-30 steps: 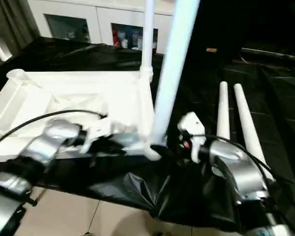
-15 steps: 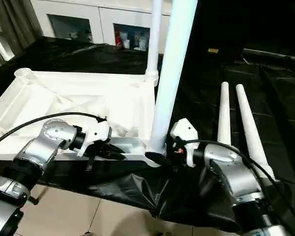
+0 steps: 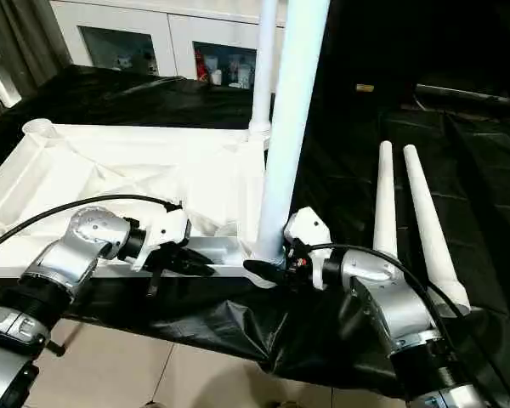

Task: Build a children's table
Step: Rotate leg to tighten

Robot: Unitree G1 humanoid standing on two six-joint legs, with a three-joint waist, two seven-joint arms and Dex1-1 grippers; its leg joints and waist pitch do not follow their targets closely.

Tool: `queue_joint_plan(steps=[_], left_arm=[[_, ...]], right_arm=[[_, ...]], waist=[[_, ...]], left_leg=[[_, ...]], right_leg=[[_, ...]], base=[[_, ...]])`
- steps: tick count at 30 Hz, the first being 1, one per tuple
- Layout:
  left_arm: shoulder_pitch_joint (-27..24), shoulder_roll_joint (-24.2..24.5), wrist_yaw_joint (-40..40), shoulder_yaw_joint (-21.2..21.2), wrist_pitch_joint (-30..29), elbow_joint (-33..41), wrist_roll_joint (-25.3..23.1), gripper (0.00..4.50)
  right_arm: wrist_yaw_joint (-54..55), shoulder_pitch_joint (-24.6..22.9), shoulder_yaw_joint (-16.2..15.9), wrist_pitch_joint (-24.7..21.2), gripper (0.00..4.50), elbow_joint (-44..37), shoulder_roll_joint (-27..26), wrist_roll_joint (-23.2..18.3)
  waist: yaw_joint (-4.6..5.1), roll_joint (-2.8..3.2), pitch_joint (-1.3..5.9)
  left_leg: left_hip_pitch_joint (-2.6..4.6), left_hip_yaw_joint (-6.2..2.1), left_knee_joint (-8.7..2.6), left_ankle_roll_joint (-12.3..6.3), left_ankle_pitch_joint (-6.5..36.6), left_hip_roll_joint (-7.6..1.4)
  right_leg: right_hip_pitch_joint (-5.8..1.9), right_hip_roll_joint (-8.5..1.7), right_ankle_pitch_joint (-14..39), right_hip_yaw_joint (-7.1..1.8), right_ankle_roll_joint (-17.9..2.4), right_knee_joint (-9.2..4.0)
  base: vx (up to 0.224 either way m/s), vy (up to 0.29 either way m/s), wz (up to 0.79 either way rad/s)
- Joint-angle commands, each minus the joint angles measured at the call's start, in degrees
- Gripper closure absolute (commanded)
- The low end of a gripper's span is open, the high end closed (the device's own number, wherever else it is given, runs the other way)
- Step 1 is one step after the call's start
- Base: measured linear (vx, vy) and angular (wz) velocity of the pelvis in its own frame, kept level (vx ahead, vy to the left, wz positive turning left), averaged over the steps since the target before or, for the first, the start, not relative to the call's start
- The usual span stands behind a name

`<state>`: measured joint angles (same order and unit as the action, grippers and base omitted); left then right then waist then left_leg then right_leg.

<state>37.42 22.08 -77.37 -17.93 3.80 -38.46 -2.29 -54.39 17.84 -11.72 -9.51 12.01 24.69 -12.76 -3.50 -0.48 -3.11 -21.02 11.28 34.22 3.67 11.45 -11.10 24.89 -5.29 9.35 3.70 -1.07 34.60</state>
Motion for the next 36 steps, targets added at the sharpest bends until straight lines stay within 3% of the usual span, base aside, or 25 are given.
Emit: queue_joint_plan(steps=[1, 4, 6, 8, 12, 13, 14, 16, 18, 20, 21, 22, 23, 24, 26, 29, 32, 33, 36], left_arm=[[-0.6, -0.7, -0.8, 0.9, 0.6, 1.8, 2.4, 4.50], [-0.2, -1.4, 2.8, 1.3, -0.1, 0.4, 1.3, 4.50], [0.7, -2.7, 8.4, 2.1, -1.4, -2.1, -0.1, 4.50], [1.6, -3.9, 12.1, 2.8, -2.6, -3.9, -0.7, 4.50], [3.2, -7.5, 19.8, 3.8, -5.2, -6.8, -1.3, 4.50], [4.1, -9.6, 24.0, 3.9, -6.3, -8.2, -2.0, 4.50], [5.2, -12.5, 29.3, 3.9, -7.4, -9.8, -2.8, 4.50], [5.8, -14.3, 31.6, 3.8, -7.9, -10.7, -3.2, 4.50], [6.5, -16.2, 33.5, 3.3, -8.2, -11.7, -3.8, 4.50], [7.0, -17.2, 34.4, 2.8, -8.4, -12.5, -4.5, 4.50], [7.5, -17.3, 34.7, 2.5, -8.3, -13.2, -5.1, 4.50], [7.6, -17.3, 34.8, 2.5, -8.2, -13.4, -5.2, 4.50], [7.8, -17.0, 34.8, 2.6, -8.0, -13.9, -5.3, 4.50], [7.9, -16.9, 34.9, 2.7, -7.9, -14.3, -5.5, 4.50], [7.9, -16.4, 34.7, 2.5, -7.4, -14.4, -5.8, 4.50], [7.4, -14.6, 32.7, 2.5, -5.7, -14.0, -5.7, 4.50], [6.5, -12.7, 29.3, 2.0, -2.1, -13.3, -5.5, 4.50], [6.3, -12.4, 28.4, 1.9, -1.3, -13.2, -5.4, 4.50], [4.7, -9.7, 20.1, 1.6, 3.6, -11.5, -3.6, 4.50]], right_arm=[[0.6, -0.2, 0.5, 0.4, 1.73, 1.2, 0.2, 1.3], [4.9, -0.2, 1.8, 0.4, 1.76, 4.1, -1.4, 2.0], [11.4, 0.4, 3.9, -0.5, 1.78, 8.3, -3.9, 2.7], [16.1, 1.0, 5.3, -1.2, 1.78, 11.2, -6.1, 2.9], [28.0, 3.1, 8.1, -1.8, 1.78, 17.9, -12.0, 3.0], [33.9, 4.7, 9.3, -1.6, 1.78, 21.2, -15.1, 3.1], [40.5, 7.0, 10.6, -1.4, 1.78, 25.2, -18.7, 3.1], [43.6, 8.5, 11.1, -0.7, 1.78, 27.7, -20.7, 3.3], [45.8, 10.7, 10.7, 0.7, 1.78, 30.7, -22.7, 4.3], [45.9, 12.2, 10.0, 2.4, 1.78, 32.4, -23.8, 5.2], [44.3, 12.9, 10.2, 4.0, 1.22, 32.9, -24.6, 5.0], [43.8, 13.0, 10.3, 4.4, 1.22, 32.9, -24.7, 4.9], [42.0, 13.1, 10.2, 5.2, 1.08, 32.4, -24.7, 4.8], [41.2, 13.2, 10.3, 5.8, 1.02, 32.3, -24.6, 4.9], [40.3, 13.3, 10.2, 6.1, 0.82, 31.9, -23.9, 4.9], [36.0, 11.9, 9.3, 5.4, 0.60, 26.8, -20.1, 4.9], [28.2, 8.5, 7.5, 3.6, 0.60, 19.1, -15.0, 4.0], [26.7, 7.9, 7.2, 3.3, 0.60, 17.8, -14.1, 3.8], [14.4, 3.0, 4.4, 1.8, 0.60, 9.2, -5.8, 2.3]], waist=[[-0.23, -0.72, 4.15], [-0.15, -0.79, 4.12], [0.11, -0.88, 3.95], [0.20, -0.80, 3.76], [0.56, -0.65, 3.52], [1.07, -0.61, 3.19], [1.49, -0.63, 2.98], [1.61, -0.70, 3.14], [1.77, -0.35, 3.23], [1.98, -0.33, 3.08], [1.99, -0.17, 3.23], [1.99, -0.17, 3.23], [1.95, 0.18, 3.54], [2.02, -0.01, 3.53], [1.99, 0.00, 3.46], [1.83, -0.14, 3.51], [1.24, -0.41, 3.57], [1.27, -0.50, 3.56], [0.91, -0.55, 3.71]], left_leg=[[0.15, -0.63, -3.54, -5.01, 6.3, -1.77], [0.06, -0.59, -3.47, -4.76, 6.7, -1.72], [0.09, -0.60, -3.50, -3.52, 8.3, -1.57], [0.51, -0.73, -3.71, -1.94, 10.7, -1.43], [0.48, -0.88, -3.94, -0.81, 12.4, -1.30], [0.60, -0.91, -4.10, -0.31, 14.2, -1.19], [1.19, -1.14, -4.01, 0.62, 16.6, -0.98], [1.69, -1.41, -3.92, 0.82, 17.6, -0.95], [1.48, -1.51, -4.43, -0.50, 17.6, -1.12], [1.36, -1.69, -4.63, -0.65, 19.2, -1.11], [1.56, -1.78, -4.63, -0.73, 19.8, -1.14], [1.56, -1.78, -4.63, -0.73, 19.8, -1.14], [1.41, -1.91, -4.89, -0.89, 18.8, -1.40], [1.07, -1.91, -5.05, -1.16, 18.3, -1.48], [1.26, -1.78, -5.02, -1.34, 18.9, -1.42], [1.15, -1.65, -4.94, -2.09, 18.2, -1.38], [1.24, -1.40, -4.72, -3.26, 16.7, -1.38], [0.79, -1.50, -4.86, -3.82, 15.6, -1.36], [0.82, -1.36, -4.64, -4.83, 14.1, -1.52]], right_leg=[[-4.35, -2.74, 7.1, -2.43, -13.2, -3.09], [-4.33, -2.80, 8.0, -2.46, -13.1, -3.21], [-4.14, -2.70, 12.1, -2.38, -11.8, -3.67], [-3.89, -2.77, 19.8, -2.22, -9.6, -4.59], [-3.68, -2.71, 23.3, -2.20, -8.0, -5.02], [-3.28, -2.73, 27.0, -2.06, -7.4, -5.49], [-3.11, -2.80, 32.4, -1.70, -6.0, -6.21], [-3.08, -3.02, 35.3, -1.51, -4.9, -6.66], [-3.29, -2.79, 31.8, -1.37, -5.2, -6.82], [-3.38, -2.74, 32.6, -1.15, -4.9, -6.94], [-3.42, -2.91, 33.1, -1.07, -4.7, -7.12], [-3.42, -2.91, 33.1, -1.07, -4.7, -7.12], [-3.82, -3.01, 28.8, -1.27, -5.8, -6.80], [-4.00, -2.88, 25.7, -1.32, -6.9, -6.46], [-3.89, -2.89, 24.5, -1.49, -8.0, -6.33], [-4.11, -2.96, 23.2, -1.65, -8.8, -6.15], [-4.21, -2.99, 22.9, -1.86, -8.2, -6.22], [-4.60, -2.96, 22.4, -1.78, -8.1, -6.15], [-4.60, -2.95, 21.6, -1.91, -8.2, -6.00]], base=[[0.000, 0.000, 0.00], [0.000, 0.000, 0.00], [0.000, 0.000, 0.00], [0.000, 0.000, 0.00], [0.000, 0.000, 0.00], [0.000, 0.000, 0.00], [0.000, 0.000, 0.00], [0.000, 0.000, 0.00], [0.000, 0.000, 0.00], [0.000, 0.000, 0.00], [0.000, 0.000, 0.00], [0.000, 0.000, 0.00], [0.000, 0.000, 0.00], [0.000, 0.000, 0.00], [0.000, 0.000, 0.00], [0.000, 0.000, 0.00], [0.000, 0.000, 0.00], [0.000, 0.000, 0.00], [0.000, 0.000, 0.00]])
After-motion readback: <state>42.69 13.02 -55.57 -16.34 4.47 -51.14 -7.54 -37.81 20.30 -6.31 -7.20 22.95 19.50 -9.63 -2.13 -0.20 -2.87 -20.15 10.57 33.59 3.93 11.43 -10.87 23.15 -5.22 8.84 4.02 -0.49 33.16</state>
